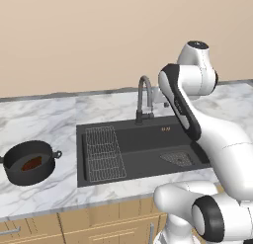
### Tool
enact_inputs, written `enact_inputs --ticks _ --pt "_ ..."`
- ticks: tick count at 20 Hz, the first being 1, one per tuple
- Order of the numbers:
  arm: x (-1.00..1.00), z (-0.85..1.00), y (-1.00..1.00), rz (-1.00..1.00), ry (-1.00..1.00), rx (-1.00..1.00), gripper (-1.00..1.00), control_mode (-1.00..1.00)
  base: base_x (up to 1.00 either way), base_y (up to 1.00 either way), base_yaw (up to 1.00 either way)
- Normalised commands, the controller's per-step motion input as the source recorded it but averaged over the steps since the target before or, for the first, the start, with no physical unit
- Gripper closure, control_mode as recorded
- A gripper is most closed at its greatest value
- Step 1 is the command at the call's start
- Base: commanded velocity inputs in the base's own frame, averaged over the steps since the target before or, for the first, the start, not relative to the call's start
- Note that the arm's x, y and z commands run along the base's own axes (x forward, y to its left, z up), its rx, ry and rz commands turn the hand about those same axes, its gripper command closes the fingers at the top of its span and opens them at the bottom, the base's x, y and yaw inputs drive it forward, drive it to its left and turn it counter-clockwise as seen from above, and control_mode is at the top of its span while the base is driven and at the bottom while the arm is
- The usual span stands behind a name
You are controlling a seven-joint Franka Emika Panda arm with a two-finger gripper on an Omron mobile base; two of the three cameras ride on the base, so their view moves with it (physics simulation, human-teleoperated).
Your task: Dump the sweet potato from the pot into the sink. Then turn on the water and wash the sweet potato. Then turn off the water and put the sweet potato back in the pot.
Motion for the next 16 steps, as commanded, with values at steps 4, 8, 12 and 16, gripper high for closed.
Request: enact_inputs --ticks 4,8,12,16 --pt "-0.09 0.0 0.08 0.0 0.0 0.0 -1.0 -1.0 0.0 0.0 0.0" --pt "-0.16 0.0 0.41 0.0 -0.04 -0.07 -1.0 -1.0 0.0 0.0 0.0" --pt "-0.11 0.0 0.5 0.0 0.0 -0.05 -1.0 -1.0 0.0 0.0 0.0" --pt "-0.06 0.0 0.56 0.0 0.0 -0.04 -1.0 -1.0 0.0 0.0 0.0"
